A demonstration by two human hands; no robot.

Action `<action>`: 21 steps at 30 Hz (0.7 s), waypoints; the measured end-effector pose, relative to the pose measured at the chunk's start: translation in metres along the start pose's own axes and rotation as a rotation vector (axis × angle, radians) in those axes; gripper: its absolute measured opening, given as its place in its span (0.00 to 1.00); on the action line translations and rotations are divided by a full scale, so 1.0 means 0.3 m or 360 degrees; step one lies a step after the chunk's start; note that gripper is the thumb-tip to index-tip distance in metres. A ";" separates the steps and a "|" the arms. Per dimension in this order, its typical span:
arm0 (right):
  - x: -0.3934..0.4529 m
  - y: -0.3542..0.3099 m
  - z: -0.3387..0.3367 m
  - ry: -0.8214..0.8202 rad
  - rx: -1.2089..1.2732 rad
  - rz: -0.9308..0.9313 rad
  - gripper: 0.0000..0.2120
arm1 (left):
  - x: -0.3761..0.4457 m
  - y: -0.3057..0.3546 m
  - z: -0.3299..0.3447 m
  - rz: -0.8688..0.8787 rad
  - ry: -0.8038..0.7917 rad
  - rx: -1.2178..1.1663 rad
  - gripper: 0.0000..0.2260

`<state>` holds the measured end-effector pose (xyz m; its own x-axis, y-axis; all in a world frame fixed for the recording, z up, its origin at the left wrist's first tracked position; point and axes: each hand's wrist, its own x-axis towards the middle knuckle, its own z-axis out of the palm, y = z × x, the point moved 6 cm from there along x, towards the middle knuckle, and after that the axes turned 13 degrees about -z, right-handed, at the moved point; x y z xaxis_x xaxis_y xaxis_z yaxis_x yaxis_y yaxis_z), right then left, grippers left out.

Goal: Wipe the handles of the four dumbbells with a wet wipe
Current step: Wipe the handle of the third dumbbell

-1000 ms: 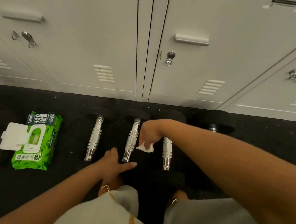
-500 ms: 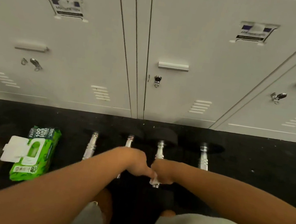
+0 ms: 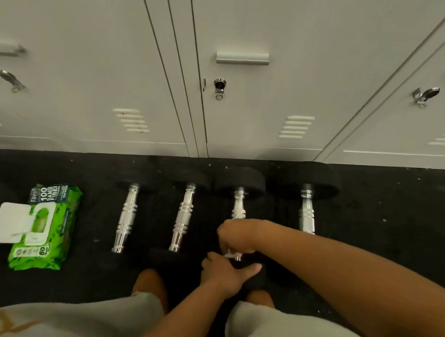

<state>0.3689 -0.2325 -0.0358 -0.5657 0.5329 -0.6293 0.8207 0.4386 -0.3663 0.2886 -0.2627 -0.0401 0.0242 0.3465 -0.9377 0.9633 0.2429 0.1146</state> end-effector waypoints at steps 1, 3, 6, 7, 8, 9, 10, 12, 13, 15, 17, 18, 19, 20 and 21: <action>0.004 -0.002 0.007 0.0022 0.0021 0.0006 0.11 | 0.008 -0.007 0.007 -0.0020 0.0012 -0.0037 0.51; 0.015 -0.007 0.025 0.0025 0.0035 0.0027 0.11 | 0.024 -0.029 0.021 -0.0117 -0.0023 -0.0144 0.51; 0.007 0.006 0.041 0.0038 0.0086 0.0017 0.11 | 0.042 -0.044 0.035 -0.0162 -0.0060 -0.0201 0.49; 0.004 0.014 0.036 0.0059 0.0112 0.0015 0.12 | 0.046 -0.043 0.035 -0.0147 -0.0046 -0.0189 0.48; 0.009 0.019 0.031 0.0109 0.0134 0.0006 0.12 | 0.047 -0.043 0.033 -0.0140 -0.0038 -0.0185 0.48; 0.020 0.017 0.031 0.0143 0.0137 0.0007 0.12 | 0.048 -0.044 0.031 -0.0138 -0.0035 -0.0196 0.47; 0.028 0.009 0.031 0.0152 0.0129 0.0022 0.12 | 0.053 -0.046 0.030 -0.0138 -0.0048 -0.0215 0.48; 0.029 -0.006 0.037 0.0080 0.0138 0.0046 0.12 | 0.059 -0.047 0.030 -0.0132 -0.0090 -0.0225 0.49; 0.021 -0.010 0.039 0.0044 0.0154 0.0058 0.12 | 0.060 -0.048 0.029 -0.0122 -0.0102 -0.0212 0.49; 0.003 -0.004 0.032 0.0014 0.0147 0.0082 0.12 | 0.060 -0.047 0.024 -0.0106 -0.0108 -0.0189 0.49; 0.002 0.002 0.022 0.0034 0.0130 0.0092 0.12 | 0.059 -0.050 0.018 -0.0096 -0.0104 -0.0187 0.49; 0.012 -0.002 0.022 0.0022 0.0122 0.0080 0.12 | 0.060 -0.052 0.015 -0.0090 -0.0100 -0.0185 0.49; 0.022 -0.010 0.026 -0.0008 0.0104 0.0065 0.12 | 0.063 -0.054 0.014 -0.0089 -0.0103 -0.0178 0.49; 0.028 -0.017 0.024 -0.0016 0.0085 0.0050 0.11 | 0.068 -0.055 0.014 -0.0087 -0.0112 -0.0174 0.49; 0.027 -0.024 0.020 -0.0027 0.0047 0.0035 0.11 | 0.069 -0.056 0.013 -0.0081 -0.0127 -0.0181 0.49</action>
<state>0.3589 -0.2356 -0.0424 -0.5460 0.5298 -0.6490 0.8351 0.4053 -0.3718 0.2740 -0.2631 -0.0628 0.0019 0.2592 -0.9658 0.9274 0.3609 0.0987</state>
